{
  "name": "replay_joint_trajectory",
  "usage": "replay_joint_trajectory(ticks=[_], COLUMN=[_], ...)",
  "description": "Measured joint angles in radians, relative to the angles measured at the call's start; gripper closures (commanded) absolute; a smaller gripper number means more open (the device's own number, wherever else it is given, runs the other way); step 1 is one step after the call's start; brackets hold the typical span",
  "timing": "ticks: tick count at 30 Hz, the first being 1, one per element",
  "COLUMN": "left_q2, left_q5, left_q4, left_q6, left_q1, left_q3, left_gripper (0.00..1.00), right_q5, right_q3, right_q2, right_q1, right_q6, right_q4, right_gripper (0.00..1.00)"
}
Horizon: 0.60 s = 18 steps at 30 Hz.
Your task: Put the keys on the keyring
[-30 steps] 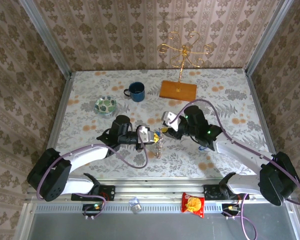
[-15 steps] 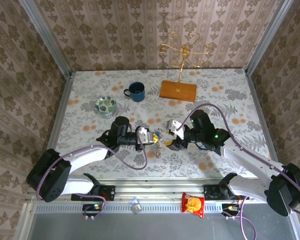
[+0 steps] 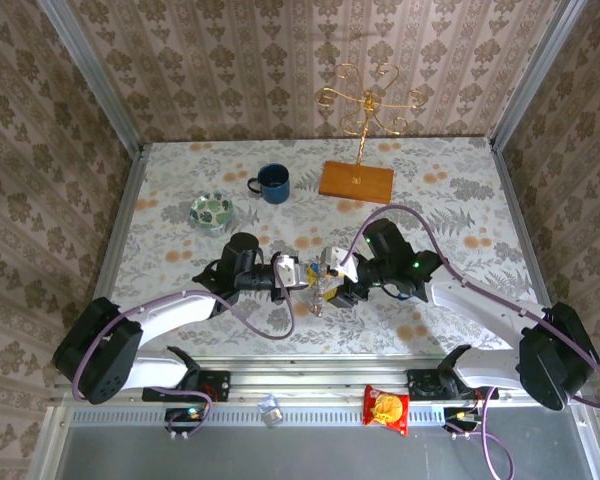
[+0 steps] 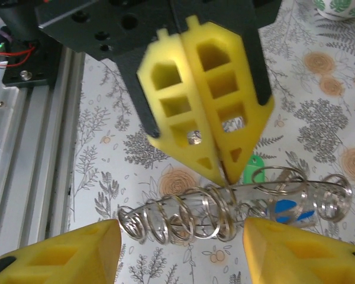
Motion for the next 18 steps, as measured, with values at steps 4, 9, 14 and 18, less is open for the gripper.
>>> replay_joint_trajectory(ticks=[4,9,14,18], left_q2=[0.000,0.000,0.000,0.000], left_q5=[-0.008,-0.014,-0.015,-0.014], left_q4=[0.005,0.018,0.024,0.029], left_q6=[0.000,-0.001,-0.001,-0.009], left_q1=[0.000,0.000,0.000,0.000], left_q3=[0.000,0.000,0.000,-0.001], left_gripper=[1.00,1.00,1.00,1.00], right_q5=[-0.012,-0.011,-0.010,0.013], right_q3=[0.000,0.000,-0.002,-0.036], right_q2=[0.000,-0.019,-0.073,-0.127], right_q1=[0.012,0.052,0.126,0.134], right_q6=[-0.009,-0.009,0.001,0.020], right_q4=[-0.033,-0.079,-0.070,-0.036], right_gripper=[0.45,0.45,0.46,0.52])
